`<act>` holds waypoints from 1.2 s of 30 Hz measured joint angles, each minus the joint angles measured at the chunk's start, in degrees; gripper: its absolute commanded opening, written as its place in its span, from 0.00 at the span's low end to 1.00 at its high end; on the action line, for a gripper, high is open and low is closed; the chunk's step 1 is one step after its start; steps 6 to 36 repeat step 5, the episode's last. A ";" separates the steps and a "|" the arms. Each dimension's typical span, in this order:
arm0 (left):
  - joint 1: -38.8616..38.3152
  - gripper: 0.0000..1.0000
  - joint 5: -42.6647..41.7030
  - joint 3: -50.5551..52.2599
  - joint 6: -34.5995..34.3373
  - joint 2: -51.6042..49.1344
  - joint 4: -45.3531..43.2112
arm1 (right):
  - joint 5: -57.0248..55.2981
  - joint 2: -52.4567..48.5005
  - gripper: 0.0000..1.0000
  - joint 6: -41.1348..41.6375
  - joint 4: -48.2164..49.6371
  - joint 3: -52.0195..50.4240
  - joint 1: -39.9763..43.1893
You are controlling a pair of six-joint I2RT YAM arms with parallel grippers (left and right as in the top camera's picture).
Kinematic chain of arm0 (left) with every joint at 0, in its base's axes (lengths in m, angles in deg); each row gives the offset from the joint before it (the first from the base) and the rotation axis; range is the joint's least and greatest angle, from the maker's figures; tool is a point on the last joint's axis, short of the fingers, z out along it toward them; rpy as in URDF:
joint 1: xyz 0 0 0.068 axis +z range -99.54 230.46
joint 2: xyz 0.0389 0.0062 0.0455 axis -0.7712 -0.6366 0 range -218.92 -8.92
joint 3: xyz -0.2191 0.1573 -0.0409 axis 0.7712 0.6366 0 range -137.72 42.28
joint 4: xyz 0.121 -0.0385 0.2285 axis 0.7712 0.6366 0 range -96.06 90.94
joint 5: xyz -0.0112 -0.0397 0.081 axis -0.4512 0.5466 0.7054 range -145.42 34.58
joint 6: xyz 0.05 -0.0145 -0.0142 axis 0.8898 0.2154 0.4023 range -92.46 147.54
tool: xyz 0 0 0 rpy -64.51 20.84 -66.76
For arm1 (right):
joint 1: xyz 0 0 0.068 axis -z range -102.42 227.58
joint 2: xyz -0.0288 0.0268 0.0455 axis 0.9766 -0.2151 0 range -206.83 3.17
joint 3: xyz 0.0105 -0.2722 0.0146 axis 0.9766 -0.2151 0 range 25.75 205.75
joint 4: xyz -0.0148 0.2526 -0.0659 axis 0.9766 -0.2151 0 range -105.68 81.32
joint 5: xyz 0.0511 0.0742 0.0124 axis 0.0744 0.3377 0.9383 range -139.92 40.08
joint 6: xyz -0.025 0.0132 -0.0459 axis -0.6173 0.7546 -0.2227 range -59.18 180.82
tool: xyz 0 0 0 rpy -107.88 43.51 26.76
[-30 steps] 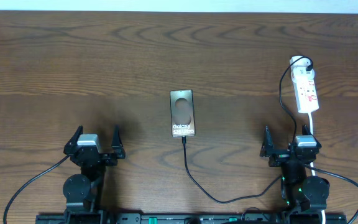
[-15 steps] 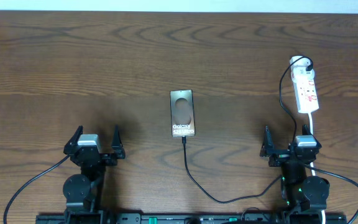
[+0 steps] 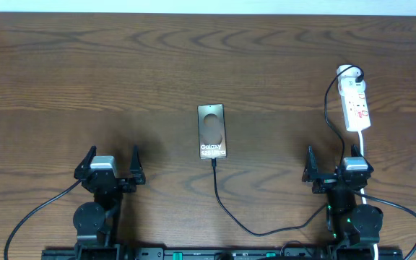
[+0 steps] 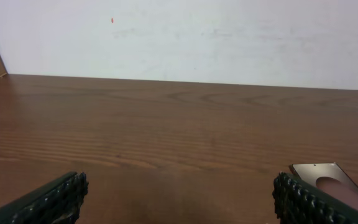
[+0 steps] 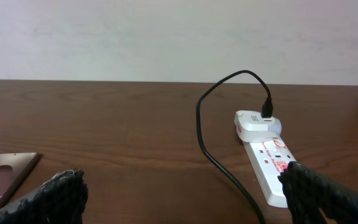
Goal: Plug charger to phone and switch on socket
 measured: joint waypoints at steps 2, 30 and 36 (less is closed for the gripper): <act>0.00 0.97 0.00 0.00 0.00 0.00 0.00 | 0.00 0.00 0.99 0.00 0.02 0.00 0.00; 0.00 0.97 0.00 0.00 0.00 0.00 0.00 | 0.00 0.00 0.99 0.00 0.02 0.00 0.00; 0.00 0.97 0.00 0.00 0.00 0.00 0.00 | 0.00 0.00 0.99 0.00 0.02 0.00 0.00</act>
